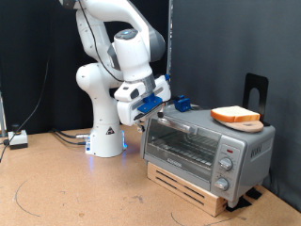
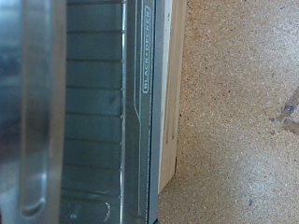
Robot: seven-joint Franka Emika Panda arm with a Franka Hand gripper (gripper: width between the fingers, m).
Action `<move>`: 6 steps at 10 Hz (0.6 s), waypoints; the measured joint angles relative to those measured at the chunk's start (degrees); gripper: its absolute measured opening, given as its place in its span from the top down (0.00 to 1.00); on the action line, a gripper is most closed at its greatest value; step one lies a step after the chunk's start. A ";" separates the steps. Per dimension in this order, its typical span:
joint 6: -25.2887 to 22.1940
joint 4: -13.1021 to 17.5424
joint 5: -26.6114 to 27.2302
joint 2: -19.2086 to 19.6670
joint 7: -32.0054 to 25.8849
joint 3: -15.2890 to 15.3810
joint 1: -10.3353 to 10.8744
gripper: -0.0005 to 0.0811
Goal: Make a piece of toast with the oven
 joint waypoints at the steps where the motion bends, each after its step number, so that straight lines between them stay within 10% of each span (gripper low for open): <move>1: -0.24 0.07 0.27 0.04 0.00 -0.03 0.00 0.01; 6: -2.14 1.06 5.61 -1.12 -4.23 -0.92 1.52 0.01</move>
